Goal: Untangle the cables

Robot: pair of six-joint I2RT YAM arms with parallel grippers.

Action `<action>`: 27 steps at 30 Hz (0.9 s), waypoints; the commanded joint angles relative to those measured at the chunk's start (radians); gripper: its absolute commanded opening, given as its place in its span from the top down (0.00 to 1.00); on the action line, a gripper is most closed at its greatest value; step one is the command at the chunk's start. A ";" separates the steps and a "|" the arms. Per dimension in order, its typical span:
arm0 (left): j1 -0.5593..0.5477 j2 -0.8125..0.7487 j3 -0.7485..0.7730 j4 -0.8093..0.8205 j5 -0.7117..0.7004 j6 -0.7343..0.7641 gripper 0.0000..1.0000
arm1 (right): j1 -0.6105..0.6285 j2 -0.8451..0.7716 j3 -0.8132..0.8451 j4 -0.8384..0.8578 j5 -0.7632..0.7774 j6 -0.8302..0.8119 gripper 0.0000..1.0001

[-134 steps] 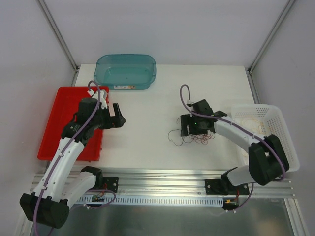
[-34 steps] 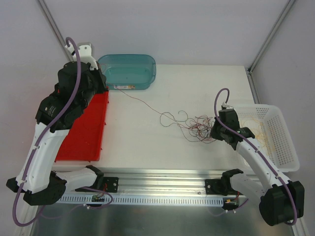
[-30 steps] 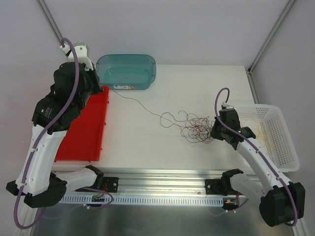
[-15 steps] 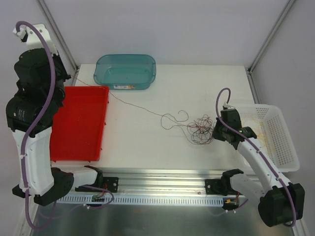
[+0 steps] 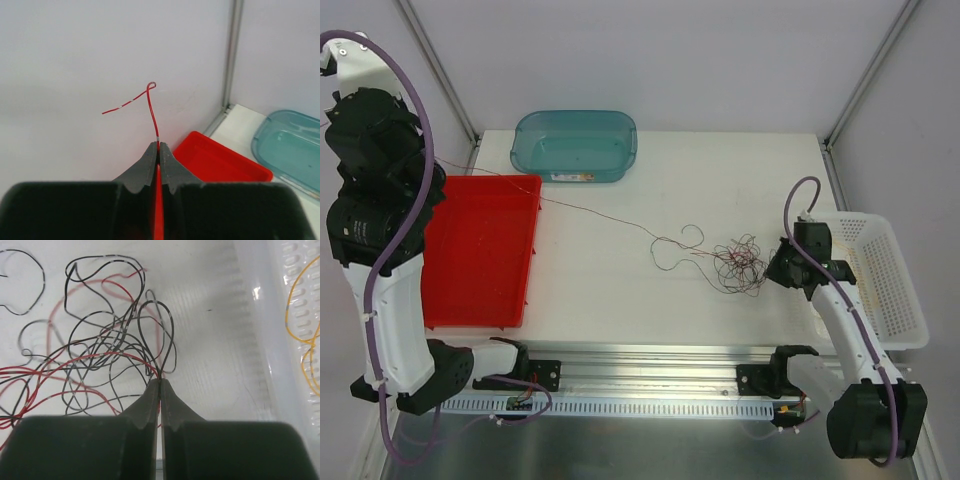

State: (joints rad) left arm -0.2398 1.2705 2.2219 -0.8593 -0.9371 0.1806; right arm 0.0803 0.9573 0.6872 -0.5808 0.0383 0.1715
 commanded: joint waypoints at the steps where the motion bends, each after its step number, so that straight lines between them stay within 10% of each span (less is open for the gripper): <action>1: 0.028 -0.040 -0.022 0.192 -0.143 0.143 1.00 | -0.075 -0.037 0.006 0.007 -0.151 0.049 0.99; 13: 0.103 -0.131 -0.301 0.581 -0.247 0.534 1.00 | -0.206 -0.045 0.262 0.049 -0.500 0.197 0.99; 20: 0.131 -0.175 -0.477 0.585 -0.209 0.508 1.00 | -0.286 0.018 0.393 0.096 -0.549 0.238 0.99; 27: -0.048 -0.279 -0.823 0.525 -0.200 0.331 1.00 | -0.062 0.106 0.427 -0.045 -0.444 0.013 0.99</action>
State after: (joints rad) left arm -0.2062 1.0233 1.4933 -0.3195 -1.1351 0.6209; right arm -0.0566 1.0454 1.1030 -0.5476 -0.4492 0.2890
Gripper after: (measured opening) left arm 0.008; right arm 0.018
